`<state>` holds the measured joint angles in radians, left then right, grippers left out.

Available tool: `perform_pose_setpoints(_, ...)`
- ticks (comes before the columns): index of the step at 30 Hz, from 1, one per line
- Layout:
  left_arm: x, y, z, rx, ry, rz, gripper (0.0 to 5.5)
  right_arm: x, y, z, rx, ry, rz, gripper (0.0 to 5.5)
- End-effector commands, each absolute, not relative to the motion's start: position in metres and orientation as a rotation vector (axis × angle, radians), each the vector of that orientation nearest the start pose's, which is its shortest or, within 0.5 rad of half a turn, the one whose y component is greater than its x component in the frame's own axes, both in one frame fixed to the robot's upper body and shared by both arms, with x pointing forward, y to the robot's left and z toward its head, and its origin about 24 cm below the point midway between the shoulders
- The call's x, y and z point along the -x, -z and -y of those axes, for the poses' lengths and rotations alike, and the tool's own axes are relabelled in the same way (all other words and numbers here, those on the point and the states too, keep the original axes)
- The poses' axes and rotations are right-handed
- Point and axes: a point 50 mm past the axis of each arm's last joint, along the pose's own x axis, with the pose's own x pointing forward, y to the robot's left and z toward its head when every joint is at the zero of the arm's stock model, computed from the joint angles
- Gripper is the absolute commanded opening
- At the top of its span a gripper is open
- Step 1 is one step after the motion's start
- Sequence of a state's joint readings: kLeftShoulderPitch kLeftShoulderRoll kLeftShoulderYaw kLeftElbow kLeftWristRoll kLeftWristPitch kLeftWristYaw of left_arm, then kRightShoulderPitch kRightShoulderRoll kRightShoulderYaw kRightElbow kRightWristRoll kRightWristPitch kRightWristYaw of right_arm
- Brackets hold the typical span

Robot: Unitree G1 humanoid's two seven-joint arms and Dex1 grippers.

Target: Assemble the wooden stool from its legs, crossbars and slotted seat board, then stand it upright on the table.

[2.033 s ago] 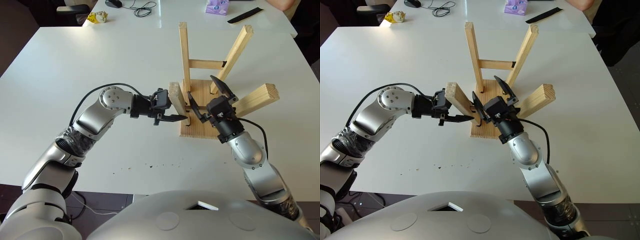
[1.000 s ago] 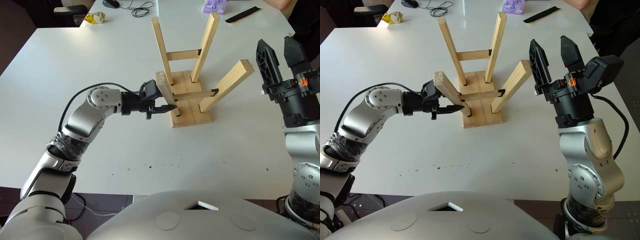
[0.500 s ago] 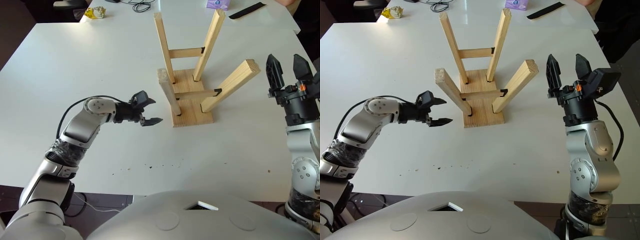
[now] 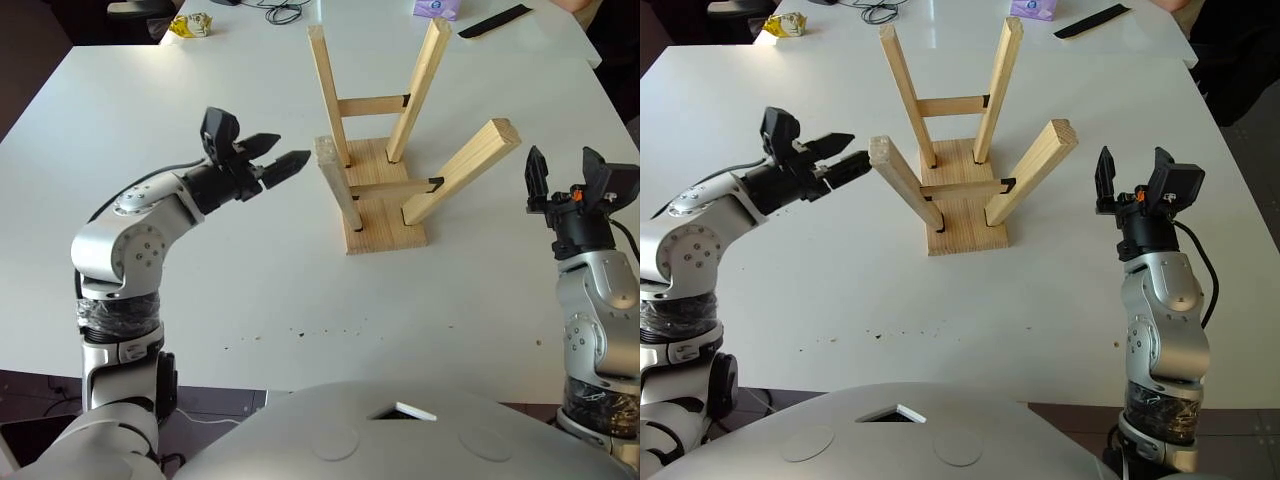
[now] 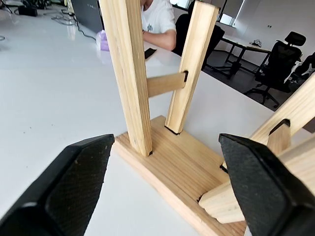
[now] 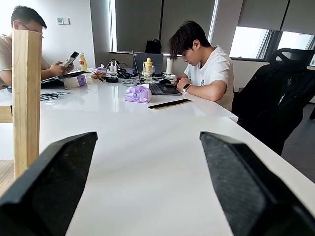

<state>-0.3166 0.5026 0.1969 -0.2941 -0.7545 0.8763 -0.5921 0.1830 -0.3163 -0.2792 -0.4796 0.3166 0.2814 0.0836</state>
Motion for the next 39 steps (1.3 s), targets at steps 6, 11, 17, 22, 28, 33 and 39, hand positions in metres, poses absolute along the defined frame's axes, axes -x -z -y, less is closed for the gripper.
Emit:
perform_pose_setpoints(6,-0.274,-0.218,-0.181,0.472,1.024,-0.06,2.66,-0.212,-0.111,0.24,0.075,0.075,0.076,3.87)
perform_pose_setpoints(11,-0.268,-0.249,-0.18,0.569,1.158,0.006,2.66,-0.212,-0.107,0.24,0.078,0.074,0.067,3.87)
perform_pose_setpoints(17,-0.25,-0.269,-0.157,0.56,1.282,0.065,2.66,-0.215,-0.112,0.236,0.082,0.057,0.088,3.87)
perform_pose_setpoints(22,-0.254,-0.285,-0.144,0.583,1.272,0.141,2.66,-0.22,-0.117,0.23,0.081,0.029,0.112,3.87)
perform_pose_setpoints(28,-0.258,-0.298,-0.139,0.629,1.269,0.185,2.66,-0.221,-0.117,0.228,0.079,0.019,0.113,3.87)
perform_pose_setpoints(33,-0.25,-0.241,-0.108,0.646,1.279,-0.055,2.66,-0.222,-0.113,0.224,0.074,0.003,0.093,3.87)
perform_pose_setpoints(39,-0.261,-0.182,-0.098,0.548,1.169,-0.228,2.66,-0.223,-0.105,0.214,0.066,-0.018,0.063,3.87)
